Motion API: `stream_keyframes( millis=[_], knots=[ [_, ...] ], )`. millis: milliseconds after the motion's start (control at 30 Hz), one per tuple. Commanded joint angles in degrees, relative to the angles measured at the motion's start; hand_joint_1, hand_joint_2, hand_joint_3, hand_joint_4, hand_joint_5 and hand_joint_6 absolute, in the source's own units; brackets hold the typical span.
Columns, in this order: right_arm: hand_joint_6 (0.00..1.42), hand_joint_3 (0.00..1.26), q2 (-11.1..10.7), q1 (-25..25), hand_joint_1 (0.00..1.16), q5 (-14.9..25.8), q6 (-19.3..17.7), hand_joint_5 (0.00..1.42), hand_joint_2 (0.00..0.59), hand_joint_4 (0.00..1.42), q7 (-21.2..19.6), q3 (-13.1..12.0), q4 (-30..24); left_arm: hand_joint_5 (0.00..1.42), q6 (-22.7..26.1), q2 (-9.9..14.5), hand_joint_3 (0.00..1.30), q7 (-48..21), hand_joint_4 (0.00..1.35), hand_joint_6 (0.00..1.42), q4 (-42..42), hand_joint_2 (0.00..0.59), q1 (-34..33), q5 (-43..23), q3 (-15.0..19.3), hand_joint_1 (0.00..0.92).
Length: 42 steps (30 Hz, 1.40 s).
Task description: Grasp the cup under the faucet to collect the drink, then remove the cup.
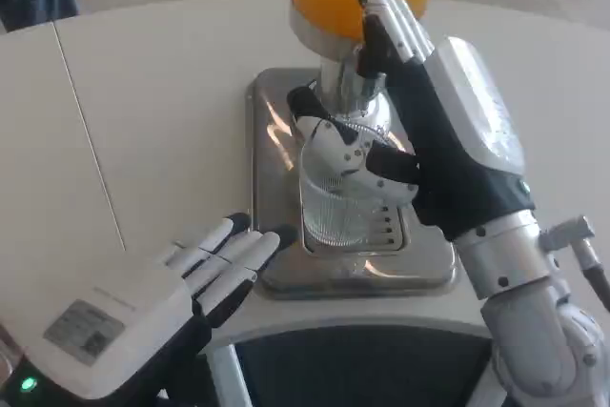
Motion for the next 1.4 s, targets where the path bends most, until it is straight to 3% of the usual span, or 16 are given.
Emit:
stream_keyframes(
  millis=[33,533,1400],
  knots=[
    [0.05,0.00,0.7,1.0,0.46,-0.2,0.5,0.00,0.434,0.00,-0.4,0.9,-0.5,0.00,0.0,0.3,0.00,-0.9,0.00,0.10,0.6,0.101,-0.3,-0.5,0.1,0.058],
    [0.03,0.00,-1.8,-1.8,0.40,-0.5,1.5,0.00,0.433,0.00,3.6,2.8,5.1,0.00,0.2,0.4,0.00,-2.0,0.00,0.10,1.3,0.101,-0.5,-1.1,0.1,0.058],
    [0.03,0.00,-5.2,-4.5,0.39,-2.1,1.8,0.00,0.449,0.00,6.7,6.3,8.2,0.00,0.9,0.4,0.00,-2.7,0.00,0.10,2.2,0.104,-0.9,-1.7,-0.2,0.044]
  ],
)
